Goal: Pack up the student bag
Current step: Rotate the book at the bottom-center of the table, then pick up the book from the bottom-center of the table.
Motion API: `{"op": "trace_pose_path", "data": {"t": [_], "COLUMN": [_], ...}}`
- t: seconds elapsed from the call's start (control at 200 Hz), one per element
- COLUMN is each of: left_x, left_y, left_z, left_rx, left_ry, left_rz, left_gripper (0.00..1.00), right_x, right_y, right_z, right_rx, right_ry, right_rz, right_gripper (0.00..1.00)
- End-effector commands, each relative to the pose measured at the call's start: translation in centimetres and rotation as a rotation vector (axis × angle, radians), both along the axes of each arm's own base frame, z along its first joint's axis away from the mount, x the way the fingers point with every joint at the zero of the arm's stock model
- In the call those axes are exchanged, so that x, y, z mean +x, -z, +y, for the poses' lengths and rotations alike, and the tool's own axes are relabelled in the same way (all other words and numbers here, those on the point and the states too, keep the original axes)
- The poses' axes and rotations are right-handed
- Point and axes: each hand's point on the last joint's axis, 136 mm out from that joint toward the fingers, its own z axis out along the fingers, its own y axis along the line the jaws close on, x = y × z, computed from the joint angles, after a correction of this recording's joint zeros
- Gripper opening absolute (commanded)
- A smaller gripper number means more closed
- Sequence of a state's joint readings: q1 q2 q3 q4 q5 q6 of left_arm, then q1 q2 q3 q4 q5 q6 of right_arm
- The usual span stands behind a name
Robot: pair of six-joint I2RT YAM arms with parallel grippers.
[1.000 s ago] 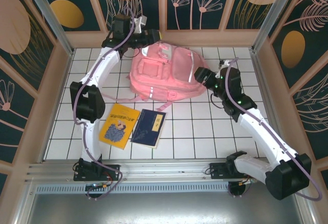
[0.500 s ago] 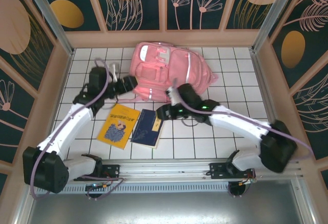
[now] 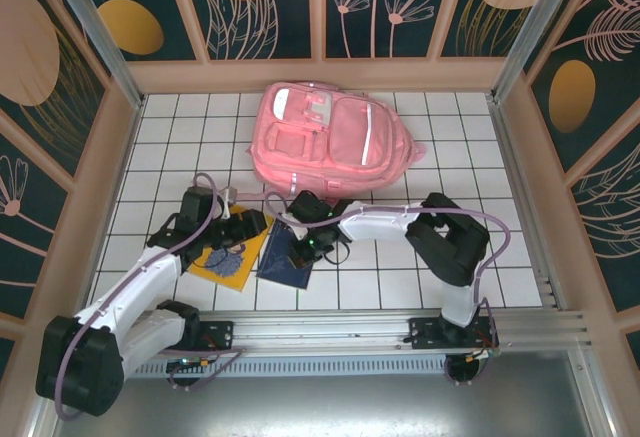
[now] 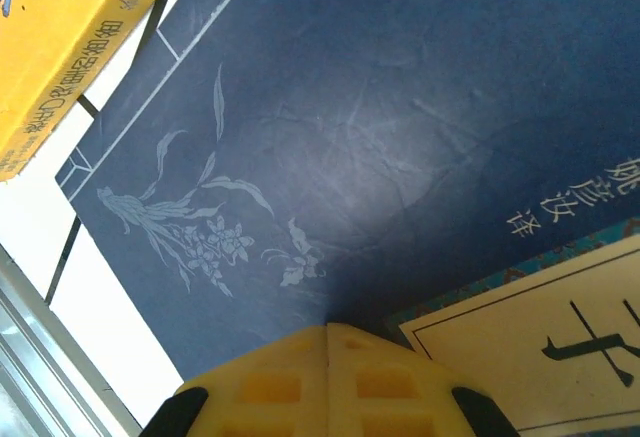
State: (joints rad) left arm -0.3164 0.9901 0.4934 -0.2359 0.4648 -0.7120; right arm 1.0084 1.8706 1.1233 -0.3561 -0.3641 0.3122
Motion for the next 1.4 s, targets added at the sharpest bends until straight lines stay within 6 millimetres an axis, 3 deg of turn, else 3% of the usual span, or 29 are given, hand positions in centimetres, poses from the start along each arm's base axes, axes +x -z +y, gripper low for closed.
{"op": "trace_pose_path", "data": {"t": [0.0, 0.15, 0.31, 0.39, 0.505, 0.606, 0.701, 0.866, 1.071, 1.221, 1.396], "left_x": [-1.1, -1.6, -2.2, -2.2, -1.9, -1.5, -1.1, -1.0, -0.8, -0.9, -1.3], "left_y": [0.7, 2.1, 4.3, 4.9, 5.5, 5.5, 5.6, 6.9, 8.0, 8.4, 9.0], "left_z": [-0.8, -1.9, -3.3, -4.1, -5.0, -6.0, -6.8, -7.1, -7.4, -7.4, -7.1], "left_rx": [-0.013, -0.012, 0.004, 0.003, -0.018, -0.026, -0.019, -0.012, -0.004, 0.002, 0.017], "left_ry": [0.036, 0.079, 0.127, 0.149, 0.162, 0.173, 0.184, 0.181, 0.185, 0.196, 0.203], "left_rz": [0.042, 0.075, 0.125, 0.133, 0.158, 0.153, 0.158, 0.189, 0.21, 0.217, 0.225], "left_gripper": [0.66, 0.67, 0.66, 0.66, 0.65, 0.64, 0.64, 0.64, 0.65, 0.64, 0.64], "right_x": [0.0, 2.0, 5.0, 5.4, 7.0, 9.1, 9.4, 8.7, 7.2, 6.0, 5.9], "right_y": [2.8, 3.1, 0.0, -2.9, -5.7, -5.0, -3.6, -1.5, -0.6, -1.3, -3.4], "right_z": [-4.2, -8.5, -11.0, -9.8, -9.5, -11.1, -11.0, -9.9, -8.1, -6.8, -6.4], "right_rx": [-0.169, -0.249, -0.241, -0.11, 0.027, 0.017, 0.022, 0.03, 0.068, 0.145, 0.217], "right_ry": [0.049, 0.159, 0.248, 0.25, 0.319, 0.406, 0.42, 0.392, 0.33, 0.303, 0.313], "right_rz": [0.013, -0.012, -0.093, -0.106, -0.126, -0.143, -0.086, -0.019, 0.056, 0.125, 0.14], "right_gripper": [0.0, 0.0, 0.0, 0.1, 0.35, 0.55, 0.59, 0.59, 0.55, 0.45, 0.36]}}
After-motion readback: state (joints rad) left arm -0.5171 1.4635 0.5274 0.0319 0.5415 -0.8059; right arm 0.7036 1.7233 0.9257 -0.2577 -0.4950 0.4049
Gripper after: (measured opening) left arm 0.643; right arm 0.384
